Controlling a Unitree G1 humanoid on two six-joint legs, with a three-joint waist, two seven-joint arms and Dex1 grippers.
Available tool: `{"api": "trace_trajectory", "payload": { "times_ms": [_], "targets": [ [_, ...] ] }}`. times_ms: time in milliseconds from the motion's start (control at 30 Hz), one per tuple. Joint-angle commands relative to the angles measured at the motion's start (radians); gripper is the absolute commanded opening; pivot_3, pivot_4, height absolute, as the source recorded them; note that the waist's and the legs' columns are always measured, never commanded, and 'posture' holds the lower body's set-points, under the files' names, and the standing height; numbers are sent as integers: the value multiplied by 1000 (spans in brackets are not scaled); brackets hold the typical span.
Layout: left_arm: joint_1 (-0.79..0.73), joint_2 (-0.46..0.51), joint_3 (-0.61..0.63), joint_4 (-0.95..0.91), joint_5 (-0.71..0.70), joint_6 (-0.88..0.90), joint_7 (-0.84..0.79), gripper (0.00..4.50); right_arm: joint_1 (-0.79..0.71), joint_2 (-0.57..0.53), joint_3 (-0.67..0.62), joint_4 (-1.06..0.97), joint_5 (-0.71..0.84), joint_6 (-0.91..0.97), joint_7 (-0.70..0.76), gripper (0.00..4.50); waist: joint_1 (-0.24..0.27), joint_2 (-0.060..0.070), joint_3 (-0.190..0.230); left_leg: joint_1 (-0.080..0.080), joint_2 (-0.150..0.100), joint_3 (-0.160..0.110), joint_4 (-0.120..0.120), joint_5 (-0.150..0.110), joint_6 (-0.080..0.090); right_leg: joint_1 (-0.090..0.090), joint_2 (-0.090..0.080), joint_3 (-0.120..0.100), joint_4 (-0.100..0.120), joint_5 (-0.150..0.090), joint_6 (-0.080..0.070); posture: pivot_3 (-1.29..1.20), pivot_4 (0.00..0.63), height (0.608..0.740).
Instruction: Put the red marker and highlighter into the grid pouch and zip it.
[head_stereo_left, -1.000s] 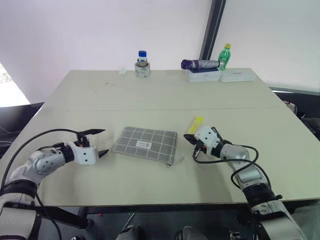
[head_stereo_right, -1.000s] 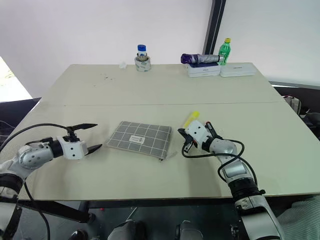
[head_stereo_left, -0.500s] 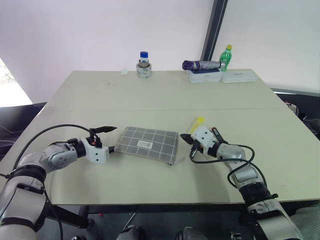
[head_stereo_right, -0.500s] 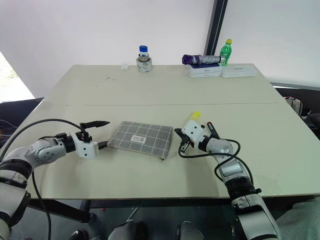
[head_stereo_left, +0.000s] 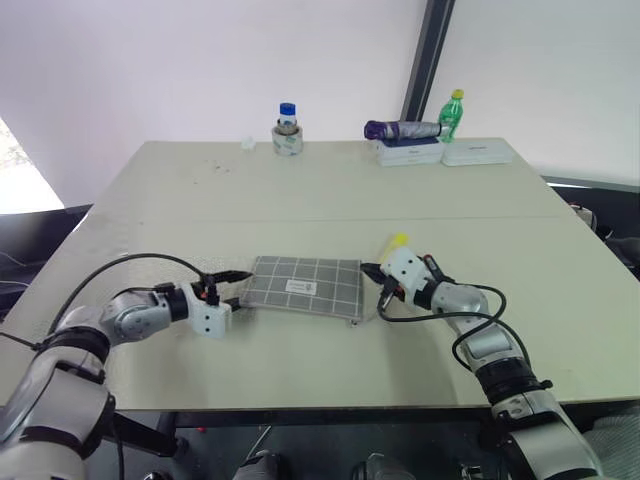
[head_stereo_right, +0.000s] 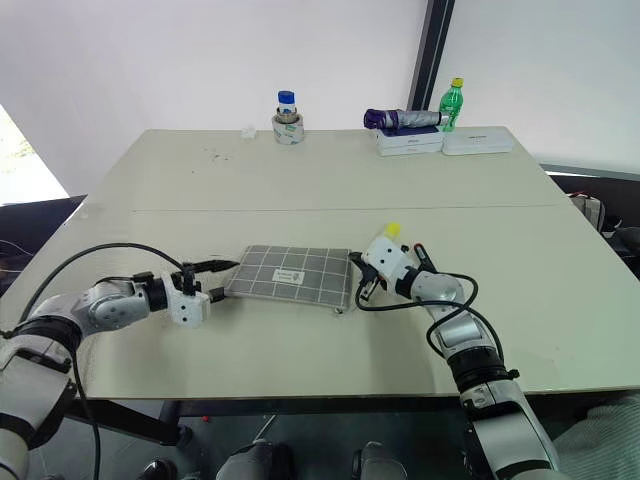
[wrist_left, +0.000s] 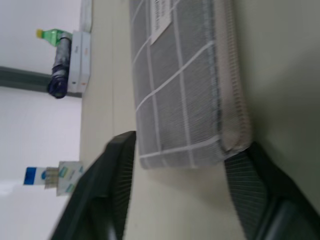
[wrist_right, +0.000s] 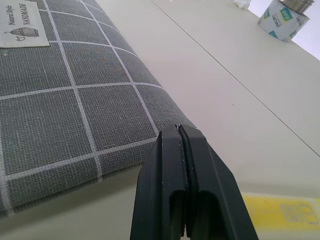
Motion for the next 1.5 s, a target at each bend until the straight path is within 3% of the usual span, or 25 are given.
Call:
{"api": "trace_trajectory", "payload": {
  "times_ms": [33, 67, 100, 300, 433, 567, 667, 800, 900, 1167, 1267, 1500],
  "targets": [
    [20, -14, -40, 3, 3, -36, -25, 639, -14, 0, -4, -9, 2, -23, -4, 0, -1, 2, -1, 0, 0, 0, 0, 0, 0, 0, 0, 0, 0, 0, 0, 0, 150, 740],
    [21, -15, -42, -1, 3, -40, -23, 169, -12, 0, -4, -11, 4, -25, -2, 0, -1, 2, -1, 0, 0, 0, 0, 0, 0, 0, 0, 0, 0, 0, 0, 0, 150, 740],
    [22, -15, -42, -7, 5, -43, -17, 74, -10, -1, -3, -11, 2, -27, -1, 0, -1, 3, -2, 0, 0, 0, 0, 0, 0, 0, 0, 0, 0, 0, 0, 0, 150, 740],
    [24, -17, -32, -11, -41, -67, -51, 74, -11, -10, -7, -8, 0, -32, 0, 0, -2, 3, -2, 0, 0, 0, 0, 0, 0, 0, 0, 0, 0, 0, 0, 0, 150, 740],
    [74, -46, 71, 13, -368, -25, -246, 74, 8, -35, -23, -59, 21, -15, 23, 0, -3, 3, -2, 0, 0, 0, 0, 0, 0, 0, 0, 0, 0, 0, 0, 0, 150, 740],
    [216, 2, 155, -203, -732, 130, -475, 74, 33, -62, -97, -161, 132, 91, 57, 0, -9, 3, -1, 0, 1, 0, 0, 0, 0, -1, 0, 0, 0, 0, 0, 0, 150, 740],
    [339, 74, 221, -400, -831, 242, -521, 0, 58, -67, -140, -264, 216, 176, 74, 907, -18, 3, -1, 0, 2, -1, 0, 1, -1, -1, 1, 1, 1, 0, 0, 0, 150, 740],
    [463, 125, 344, -590, -797, 415, -442, 0, 127, -70, -146, -415, 311, 297, 117, 2875, -24, 2, -1, 0, 2, -3, -1, 1, -1, 0, 1, 0, 1, 0, 0, 0, 150, 740],
    [568, 100, 431, -792, -778, 589, -363, 0, 202, -40, -111, -549, 371, 383, 122, 4393, -23, 2, -1, 0, 2, -4, -2, -2, 3, 0, 0, 0, 0, 0, 0, 0, 150, 740],
    [743, -50, 463, -1137, -561, 884, -227, 0, 285, 21, 26, -615, 314, 456, 71, 4393, -23, 2, -1, 0, 1, -4, -1, -3, 4, 0, 1, 0, 0, 0, 0, 0, 150, 740],
    [765, -105, 453, -1204, -477, 932, -184, 0, 246, 81, 69, -544, 200, 446, -64, 4393, -24, 1, -1, 0, 2, -4, -1, -3, 4, 0, 2, 0, 0, 0, 0, 0, 150, 740],
    [750, -151, 481, -1257, -463, 975, -164, 0, 223, 198, 77, -498, 181, 459, -152, 4393, -24, 1, -1, 0, 1, -4, -2, 0, -1, 0, 1, 0, 0, 0, 0, 0, 150, 740]
  ]
}}
